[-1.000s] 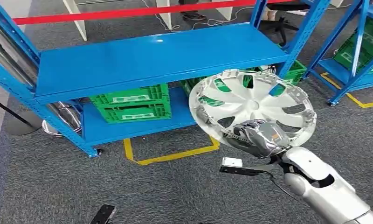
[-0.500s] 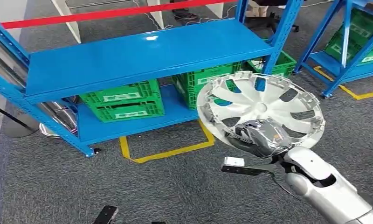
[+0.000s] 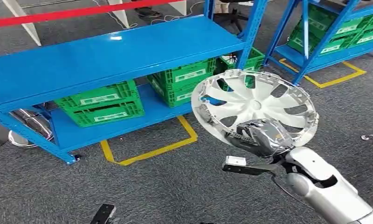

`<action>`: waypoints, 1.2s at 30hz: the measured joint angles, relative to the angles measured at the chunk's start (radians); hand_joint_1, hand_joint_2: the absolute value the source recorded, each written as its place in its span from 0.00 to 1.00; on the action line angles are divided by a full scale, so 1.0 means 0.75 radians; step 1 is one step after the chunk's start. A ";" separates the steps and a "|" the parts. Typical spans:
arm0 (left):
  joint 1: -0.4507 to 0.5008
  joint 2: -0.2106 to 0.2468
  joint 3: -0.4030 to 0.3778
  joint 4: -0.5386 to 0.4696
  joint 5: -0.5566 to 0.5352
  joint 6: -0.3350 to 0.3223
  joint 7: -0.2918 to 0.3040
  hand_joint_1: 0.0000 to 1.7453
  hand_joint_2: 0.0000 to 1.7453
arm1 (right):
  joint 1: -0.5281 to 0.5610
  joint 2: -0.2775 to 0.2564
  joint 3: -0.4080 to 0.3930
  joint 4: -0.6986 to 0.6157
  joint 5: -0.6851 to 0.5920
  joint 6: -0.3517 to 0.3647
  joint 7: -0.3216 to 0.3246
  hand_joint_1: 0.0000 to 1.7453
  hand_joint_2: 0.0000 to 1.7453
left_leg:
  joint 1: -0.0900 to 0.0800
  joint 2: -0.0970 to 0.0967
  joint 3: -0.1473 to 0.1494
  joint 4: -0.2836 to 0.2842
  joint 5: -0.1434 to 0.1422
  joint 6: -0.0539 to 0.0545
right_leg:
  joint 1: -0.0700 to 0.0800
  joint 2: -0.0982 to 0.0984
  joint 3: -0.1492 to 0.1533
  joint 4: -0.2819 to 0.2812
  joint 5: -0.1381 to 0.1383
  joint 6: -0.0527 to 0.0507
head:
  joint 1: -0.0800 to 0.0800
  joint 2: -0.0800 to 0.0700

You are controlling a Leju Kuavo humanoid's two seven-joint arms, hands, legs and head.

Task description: Take the parts from the cabinet and place them on the table.

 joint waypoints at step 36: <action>0.007 0.008 0.044 -0.002 -0.001 -0.008 -0.009 0.00 1.00 | -0.045 0.041 -0.002 0.017 -0.029 0.013 -0.011 1.00 1.00 | -0.006 0.069 0.000 0.033 -0.023 -0.032 | 0.026 -0.089 0.164 -0.331 0.129 -0.029 | 0.012 0.000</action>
